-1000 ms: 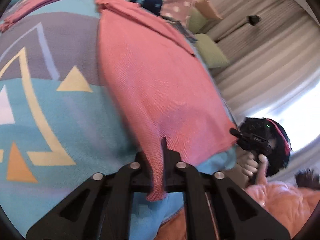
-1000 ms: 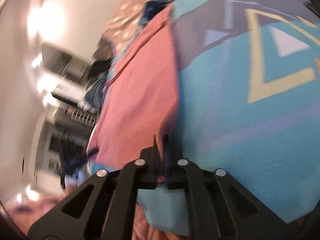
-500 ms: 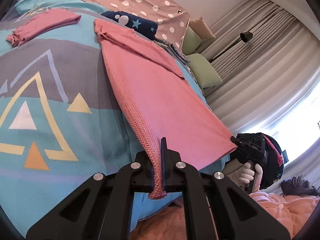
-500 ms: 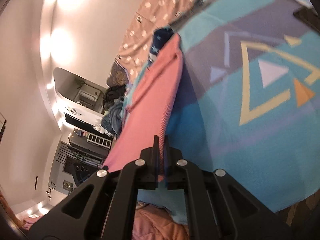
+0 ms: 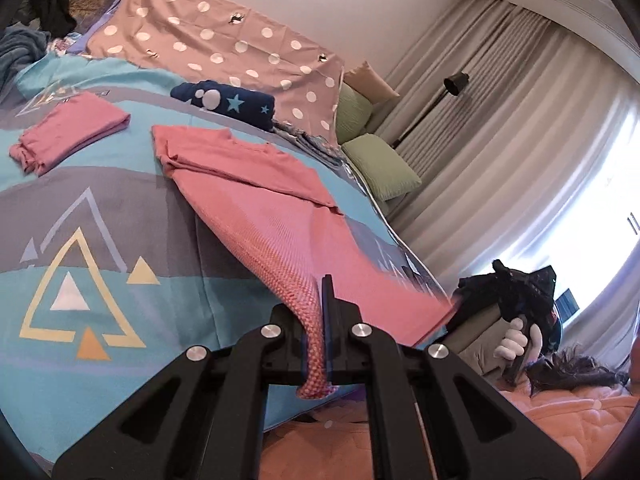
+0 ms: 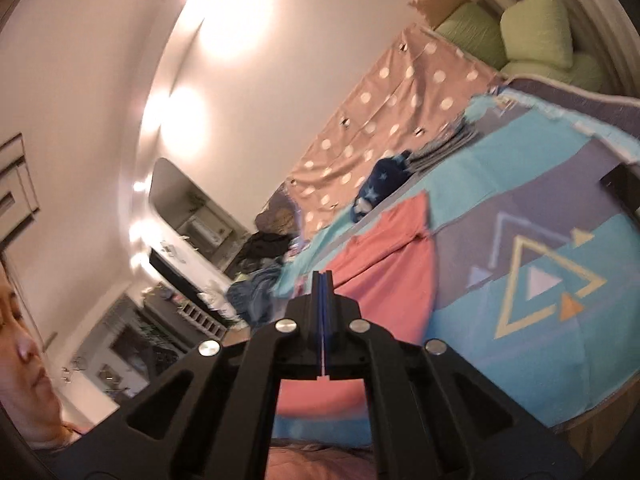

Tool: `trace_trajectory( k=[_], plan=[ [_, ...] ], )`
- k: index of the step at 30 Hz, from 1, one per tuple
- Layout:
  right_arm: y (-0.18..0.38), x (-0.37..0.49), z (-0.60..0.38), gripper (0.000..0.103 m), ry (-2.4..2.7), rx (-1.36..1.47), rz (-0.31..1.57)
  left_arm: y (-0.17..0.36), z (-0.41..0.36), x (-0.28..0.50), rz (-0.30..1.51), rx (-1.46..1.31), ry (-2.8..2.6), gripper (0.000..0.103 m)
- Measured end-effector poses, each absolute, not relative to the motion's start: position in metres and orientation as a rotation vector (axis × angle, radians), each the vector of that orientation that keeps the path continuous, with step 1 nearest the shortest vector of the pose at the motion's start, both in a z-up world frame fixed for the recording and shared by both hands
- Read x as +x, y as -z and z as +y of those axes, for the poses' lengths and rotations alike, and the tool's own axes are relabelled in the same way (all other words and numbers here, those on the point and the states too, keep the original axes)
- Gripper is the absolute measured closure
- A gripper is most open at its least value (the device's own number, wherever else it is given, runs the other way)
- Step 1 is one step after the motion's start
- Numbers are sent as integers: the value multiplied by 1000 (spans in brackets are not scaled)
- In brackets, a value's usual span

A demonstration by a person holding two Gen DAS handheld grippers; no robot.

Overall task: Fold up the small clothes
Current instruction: 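Grasp the shirt hem with the left gripper while the right gripper grasps the other hem corner, then lift the hem with both grippers and fold it over toward the collar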

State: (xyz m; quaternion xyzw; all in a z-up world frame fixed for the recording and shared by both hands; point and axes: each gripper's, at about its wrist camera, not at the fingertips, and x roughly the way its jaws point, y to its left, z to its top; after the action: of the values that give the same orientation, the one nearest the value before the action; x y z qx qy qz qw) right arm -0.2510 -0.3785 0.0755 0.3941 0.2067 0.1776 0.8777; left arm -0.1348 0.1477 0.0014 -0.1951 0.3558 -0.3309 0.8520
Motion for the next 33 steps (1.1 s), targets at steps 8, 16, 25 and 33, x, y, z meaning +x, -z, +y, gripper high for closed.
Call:
trace_trajectory(
  k=[8,16,25,33],
  plan=[
    [5,-201,-361,52,-228,751,822,27,135,-111,851,-369,657,98],
    [86,-181,-310,51,-534,895,1066,32,141,-106,868,-373,640,98],
    [53,-186,-335,99,-556,1067,911,27,150,-110,836,-409,623,97],
    [-35,-212,-359,100,-498,918,655,3,142,-123,777,-420,726,97]
  ],
)
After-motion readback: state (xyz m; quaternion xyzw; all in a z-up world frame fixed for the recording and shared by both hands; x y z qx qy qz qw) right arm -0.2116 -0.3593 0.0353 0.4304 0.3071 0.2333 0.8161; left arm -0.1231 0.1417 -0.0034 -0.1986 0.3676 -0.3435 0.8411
